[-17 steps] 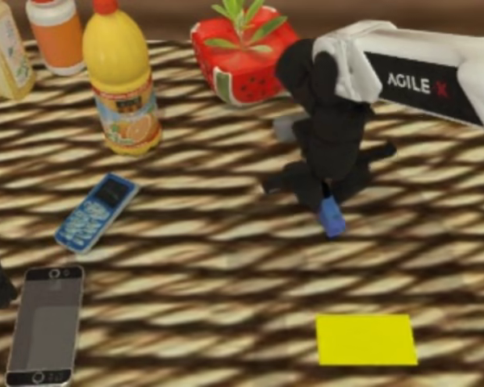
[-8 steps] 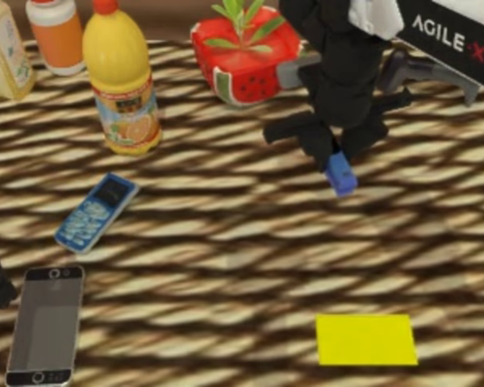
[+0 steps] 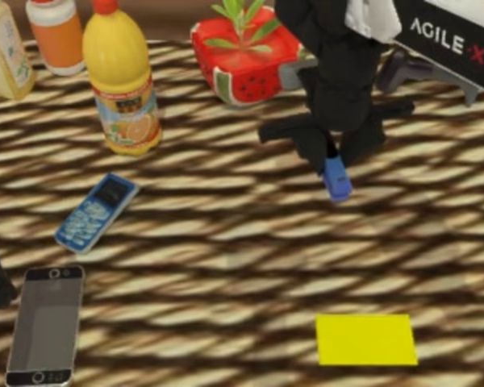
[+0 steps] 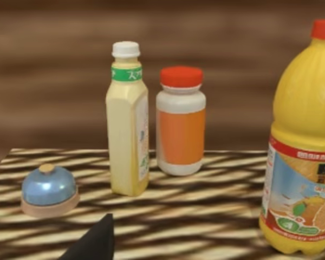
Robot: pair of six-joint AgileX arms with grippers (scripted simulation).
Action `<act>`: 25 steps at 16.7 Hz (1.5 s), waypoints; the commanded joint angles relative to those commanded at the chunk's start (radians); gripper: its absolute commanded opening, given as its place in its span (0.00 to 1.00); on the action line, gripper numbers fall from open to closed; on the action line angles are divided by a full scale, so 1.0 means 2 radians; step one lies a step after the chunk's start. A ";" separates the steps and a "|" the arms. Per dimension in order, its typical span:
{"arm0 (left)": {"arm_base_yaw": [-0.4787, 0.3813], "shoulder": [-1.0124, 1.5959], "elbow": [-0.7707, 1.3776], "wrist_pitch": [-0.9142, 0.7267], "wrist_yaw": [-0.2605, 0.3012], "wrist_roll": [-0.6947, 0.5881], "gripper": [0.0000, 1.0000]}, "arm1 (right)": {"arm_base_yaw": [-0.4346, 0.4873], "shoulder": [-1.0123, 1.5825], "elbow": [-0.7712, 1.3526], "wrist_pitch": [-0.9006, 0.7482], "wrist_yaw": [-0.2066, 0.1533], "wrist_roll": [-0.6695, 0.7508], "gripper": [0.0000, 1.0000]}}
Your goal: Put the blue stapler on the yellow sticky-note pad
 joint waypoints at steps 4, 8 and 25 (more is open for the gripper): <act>0.000 0.000 0.000 0.000 0.000 0.000 1.00 | 0.017 -0.034 -0.048 0.008 0.000 0.137 0.00; 0.000 0.000 0.000 0.000 0.000 0.000 1.00 | 0.037 -0.091 -0.132 0.024 0.000 0.349 0.00; 0.000 0.000 0.000 0.000 0.000 0.000 1.00 | 0.092 -0.334 -0.440 0.110 0.000 0.998 0.00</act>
